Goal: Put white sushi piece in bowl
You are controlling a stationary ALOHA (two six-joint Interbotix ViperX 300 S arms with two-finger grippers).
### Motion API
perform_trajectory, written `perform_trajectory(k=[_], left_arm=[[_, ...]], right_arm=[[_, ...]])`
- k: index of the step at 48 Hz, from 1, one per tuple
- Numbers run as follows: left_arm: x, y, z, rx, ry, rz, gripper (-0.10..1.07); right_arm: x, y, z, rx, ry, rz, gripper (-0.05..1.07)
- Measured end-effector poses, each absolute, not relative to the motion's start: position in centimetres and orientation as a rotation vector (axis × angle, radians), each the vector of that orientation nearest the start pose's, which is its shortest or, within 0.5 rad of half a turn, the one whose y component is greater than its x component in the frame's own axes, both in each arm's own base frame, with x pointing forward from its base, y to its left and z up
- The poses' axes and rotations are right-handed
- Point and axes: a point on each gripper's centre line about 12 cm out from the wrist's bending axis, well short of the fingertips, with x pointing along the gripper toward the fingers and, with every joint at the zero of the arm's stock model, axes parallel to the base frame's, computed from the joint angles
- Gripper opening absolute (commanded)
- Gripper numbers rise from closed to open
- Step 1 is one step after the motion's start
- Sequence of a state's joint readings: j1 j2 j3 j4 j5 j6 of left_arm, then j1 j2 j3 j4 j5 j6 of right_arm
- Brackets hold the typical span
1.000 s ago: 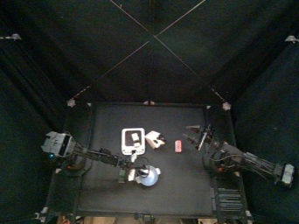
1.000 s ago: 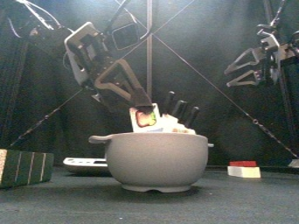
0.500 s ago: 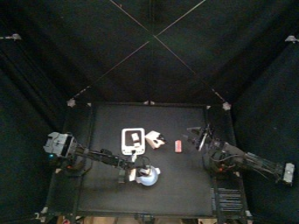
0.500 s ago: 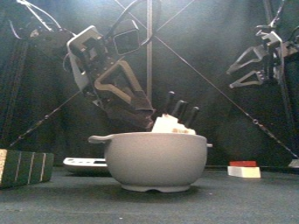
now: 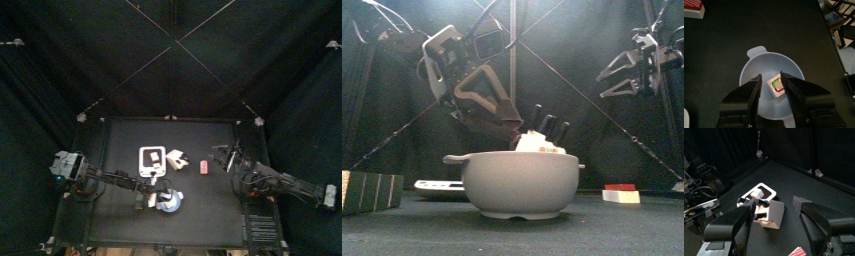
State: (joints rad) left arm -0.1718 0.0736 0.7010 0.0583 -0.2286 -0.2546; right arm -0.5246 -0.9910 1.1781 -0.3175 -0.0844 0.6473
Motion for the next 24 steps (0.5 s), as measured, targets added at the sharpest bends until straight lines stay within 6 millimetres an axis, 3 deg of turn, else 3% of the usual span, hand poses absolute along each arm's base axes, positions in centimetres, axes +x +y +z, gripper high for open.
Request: perform_trajectory(k=[24], left_arm=[[40.2, -7.1, 16.2, -0.154, 0.522, -0.130, 0.75]], right_arm=[[16.4, -10.6, 25.9, 0.336, 0.005, -0.563, 0.93]])
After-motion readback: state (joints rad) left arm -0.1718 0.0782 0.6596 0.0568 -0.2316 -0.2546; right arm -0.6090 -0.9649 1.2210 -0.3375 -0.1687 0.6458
